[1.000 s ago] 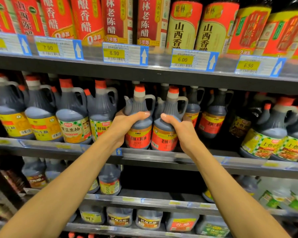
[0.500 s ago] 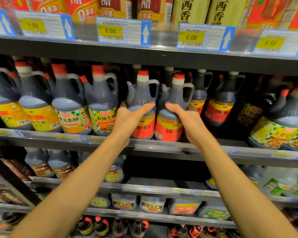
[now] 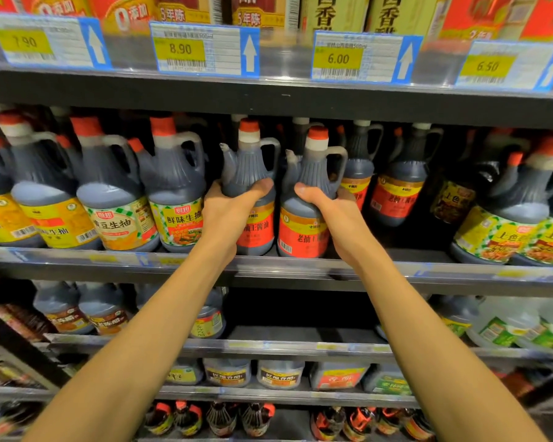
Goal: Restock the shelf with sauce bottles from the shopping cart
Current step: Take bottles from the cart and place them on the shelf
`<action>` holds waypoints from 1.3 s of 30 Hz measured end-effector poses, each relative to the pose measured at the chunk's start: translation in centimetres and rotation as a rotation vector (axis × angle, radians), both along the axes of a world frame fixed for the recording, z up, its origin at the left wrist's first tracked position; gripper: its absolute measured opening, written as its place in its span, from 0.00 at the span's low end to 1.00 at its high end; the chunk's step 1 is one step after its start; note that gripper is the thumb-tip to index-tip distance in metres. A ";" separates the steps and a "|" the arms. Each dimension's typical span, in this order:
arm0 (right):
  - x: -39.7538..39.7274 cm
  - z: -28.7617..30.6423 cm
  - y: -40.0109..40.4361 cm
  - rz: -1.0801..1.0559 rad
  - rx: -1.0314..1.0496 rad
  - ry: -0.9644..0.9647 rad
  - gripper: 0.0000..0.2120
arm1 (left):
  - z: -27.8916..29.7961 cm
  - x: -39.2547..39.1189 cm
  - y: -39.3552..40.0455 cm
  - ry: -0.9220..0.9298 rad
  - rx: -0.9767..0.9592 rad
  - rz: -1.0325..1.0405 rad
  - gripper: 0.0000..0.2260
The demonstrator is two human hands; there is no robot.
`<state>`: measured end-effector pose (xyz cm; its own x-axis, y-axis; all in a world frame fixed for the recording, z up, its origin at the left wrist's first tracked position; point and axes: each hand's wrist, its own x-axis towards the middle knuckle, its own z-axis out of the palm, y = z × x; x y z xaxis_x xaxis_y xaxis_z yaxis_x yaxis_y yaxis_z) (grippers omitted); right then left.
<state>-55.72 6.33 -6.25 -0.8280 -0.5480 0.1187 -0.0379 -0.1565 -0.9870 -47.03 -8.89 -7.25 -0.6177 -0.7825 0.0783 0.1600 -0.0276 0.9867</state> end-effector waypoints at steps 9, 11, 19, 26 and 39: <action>0.2 -0.9 -0.1 -0.040 -0.040 0.035 0.16 | -0.2 0.6 0.0 -0.022 -0.063 -0.031 0.35; 0.5 -1.0 0.0 -0.041 -0.045 0.048 0.13 | -0.3 0.8 0.3 -0.037 -0.079 -0.010 0.38; 1.9 -1.5 1.2 -0.110 0.099 0.030 0.20 | -0.2 2.8 1.5 -0.230 -0.186 0.042 0.34; 5.0 -2.6 2.8 -0.178 0.313 0.205 0.20 | -1.2 7.5 1.7 -0.231 -0.401 -0.091 0.18; 23.2 -3.6 -1.0 -0.036 0.841 0.458 0.35 | -4.8 27.3 -5.6 -0.640 -0.751 -0.306 0.28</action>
